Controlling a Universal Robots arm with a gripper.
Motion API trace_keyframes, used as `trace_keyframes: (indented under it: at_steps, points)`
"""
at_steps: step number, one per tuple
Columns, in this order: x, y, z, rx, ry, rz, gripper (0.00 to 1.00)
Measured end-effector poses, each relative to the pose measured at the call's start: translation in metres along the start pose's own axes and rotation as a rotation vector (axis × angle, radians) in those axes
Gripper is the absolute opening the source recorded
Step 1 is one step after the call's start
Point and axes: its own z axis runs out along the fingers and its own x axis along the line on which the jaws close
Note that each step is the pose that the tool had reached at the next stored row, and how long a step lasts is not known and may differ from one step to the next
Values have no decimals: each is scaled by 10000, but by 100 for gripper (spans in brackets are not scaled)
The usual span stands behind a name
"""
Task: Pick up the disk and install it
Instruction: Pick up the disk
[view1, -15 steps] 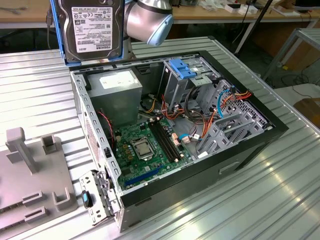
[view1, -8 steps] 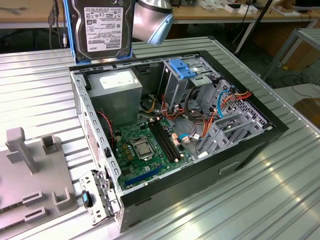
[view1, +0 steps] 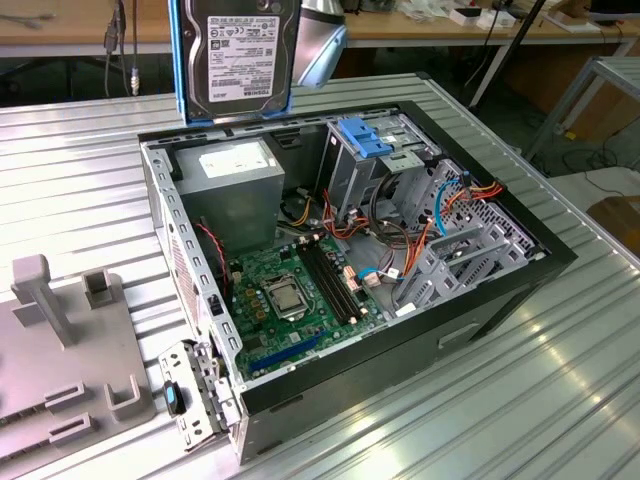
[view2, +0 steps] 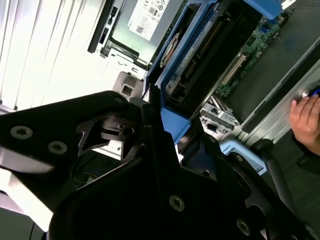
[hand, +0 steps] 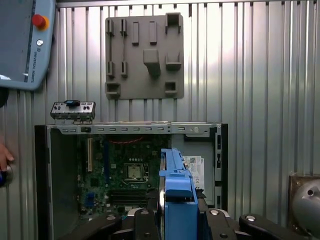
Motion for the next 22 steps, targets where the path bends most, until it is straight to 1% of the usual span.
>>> trace_keyframes:
  at_steps: [5, 8, 11, 12, 13, 14, 16, 17, 22]
  points:
    - [43, -42, 7, -1, 43, 35, 37]
    - [68, -53, 9, -3, 87, 51, 37]
    - [120, -63, 21, -2, 100, 60, 37]
    - [148, -71, 35, -1, 78, 71, 37]
    - [159, -84, 45, -6, -3, 108, 37]
    - [163, -95, 54, -9, -101, 159, 37]
    - [164, -101, 62, -17, -216, 283, 37]
    - [166, -104, 69, -21, -261, 373, 37]
    - [209, -113, 86, -29, -258, 538, 37]
